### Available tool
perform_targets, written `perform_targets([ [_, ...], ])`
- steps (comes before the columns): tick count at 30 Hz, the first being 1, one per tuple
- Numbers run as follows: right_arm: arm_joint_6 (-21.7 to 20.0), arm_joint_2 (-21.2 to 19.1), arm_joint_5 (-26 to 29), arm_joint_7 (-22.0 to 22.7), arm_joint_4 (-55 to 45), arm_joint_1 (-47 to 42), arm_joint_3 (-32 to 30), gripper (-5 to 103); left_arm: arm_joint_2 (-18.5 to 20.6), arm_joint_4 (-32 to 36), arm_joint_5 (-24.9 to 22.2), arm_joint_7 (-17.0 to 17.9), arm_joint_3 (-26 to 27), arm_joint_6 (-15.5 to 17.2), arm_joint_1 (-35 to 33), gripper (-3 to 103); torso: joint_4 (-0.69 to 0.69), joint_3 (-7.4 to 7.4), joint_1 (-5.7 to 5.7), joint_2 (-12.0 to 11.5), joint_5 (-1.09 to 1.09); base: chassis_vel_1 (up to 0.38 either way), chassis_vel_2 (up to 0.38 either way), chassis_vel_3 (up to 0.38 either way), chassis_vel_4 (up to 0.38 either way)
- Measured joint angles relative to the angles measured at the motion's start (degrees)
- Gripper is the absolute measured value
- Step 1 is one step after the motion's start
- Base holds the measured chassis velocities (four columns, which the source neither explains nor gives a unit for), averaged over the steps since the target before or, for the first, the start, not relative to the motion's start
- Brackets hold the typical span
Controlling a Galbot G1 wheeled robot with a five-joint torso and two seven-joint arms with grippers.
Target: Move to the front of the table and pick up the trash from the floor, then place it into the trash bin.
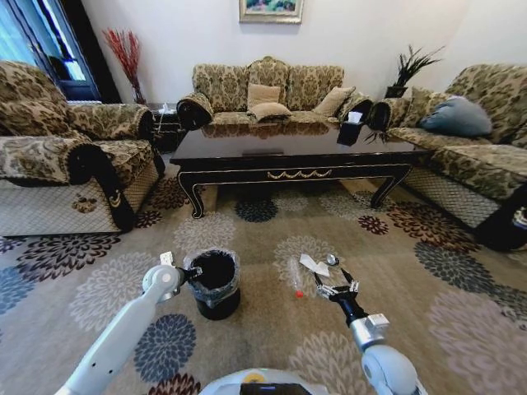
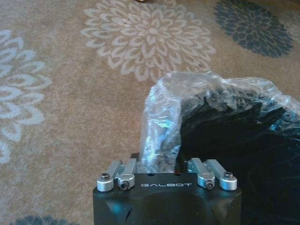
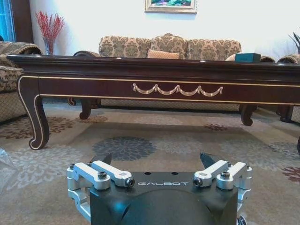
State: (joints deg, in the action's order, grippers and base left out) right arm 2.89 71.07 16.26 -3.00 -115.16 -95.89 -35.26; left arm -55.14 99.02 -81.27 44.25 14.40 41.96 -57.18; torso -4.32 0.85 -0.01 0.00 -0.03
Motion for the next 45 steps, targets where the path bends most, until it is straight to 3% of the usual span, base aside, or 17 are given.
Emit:
perform_targets([
  [4,-0.01,-0.18,-0.03,0.1,0.19,0.2,0.29,100,0.33,0.71,-0.06,-0.02,0.7,0.08,-0.71,28,0.01,0.01,0.0,-0.01,-0.03,0.0,0.0,0.0,0.0],
  [7,-0.18,-0.61,0.12,0.26,0.1,0.33,0.34,100,0.71,1.7,-0.07,-0.1,1.62,0.39,-1.61,11,0.01,0.01,0.0,-0.01,-0.01,0.0,0.0,0.0,0.0],
  [9,-0.23,-0.75,0.25,0.27,0.02,0.33,0.29,100,0.82,1.9,-0.07,-0.08,1.91,0.42,-1.84,11,0.02,0.01,0.0,-0.01,0.0,0.0,0.0,0.0,0.0],
  [13,-0.38,-1.1,0.74,0.49,0.0,0.38,0.09,100,1.72,3.89,-0.55,0.35,3.64,0.46,-3.1,0,0.03,0.0,0.0,-0.01,0.02,0.0,0.0,0.0,0.0],
  [19,-0.6,-1.28,1.72,0.93,1.22,1.14,0.07,100,3.2,6.22,-2.04,1.47,5.7,0.36,-4.4,0,0.02,-0.01,0.0,-0.01,0.03,0.0,0.0,0.0,0.0],
  [27,-2.84,-3.74,6.62,1.93,9.28,6.76,1.69,100,6.54,11.57,-9.27,5.67,7.91,0.31,-5.63,0,0.03,-0.01,0.0,-0.01,0.04,0.0,0.0,0.0,0.0],
  [37,-5.37,-6.07,11.39,2.5,25.84,16.24,5.74,100,7.48,12.94,-9.8,6.95,7.56,0.26,-6.7,0,0.04,-0.01,0.0,-0.01,0.04,0.0,0.0,0.0,0.0],
  [45,-4.1,-4.35,11.3,1.42,38.93,23.22,8.25,100,8.5,15.05,-10.7,7.29,6.89,0.21,-7.0,0,0.03,-0.01,0.0,-0.01,0.04,0.0,0.0,0.0,0.0],
])
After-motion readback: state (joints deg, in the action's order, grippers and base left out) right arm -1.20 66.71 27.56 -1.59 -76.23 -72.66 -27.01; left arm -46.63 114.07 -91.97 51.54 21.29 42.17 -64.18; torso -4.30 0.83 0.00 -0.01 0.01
